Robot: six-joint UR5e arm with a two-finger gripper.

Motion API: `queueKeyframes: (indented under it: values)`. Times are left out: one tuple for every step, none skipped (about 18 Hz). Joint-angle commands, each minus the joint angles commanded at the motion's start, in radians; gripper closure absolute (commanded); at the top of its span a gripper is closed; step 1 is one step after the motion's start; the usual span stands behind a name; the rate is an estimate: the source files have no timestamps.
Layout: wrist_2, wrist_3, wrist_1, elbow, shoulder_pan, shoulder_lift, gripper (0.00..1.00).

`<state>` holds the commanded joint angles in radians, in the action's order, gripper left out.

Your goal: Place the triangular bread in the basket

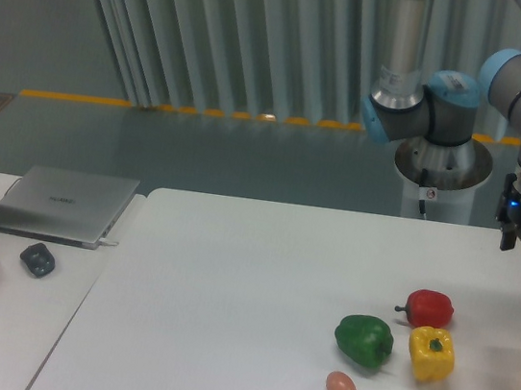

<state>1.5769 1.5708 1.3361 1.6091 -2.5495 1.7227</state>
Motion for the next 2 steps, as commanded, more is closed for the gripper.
queueKeyframes:
  values:
    - [-0.002, 0.0, 0.0, 0.0, 0.002, 0.0, 0.0]
    - [-0.002, 0.0, 0.0, 0.0, 0.0, 0.0, 0.0]
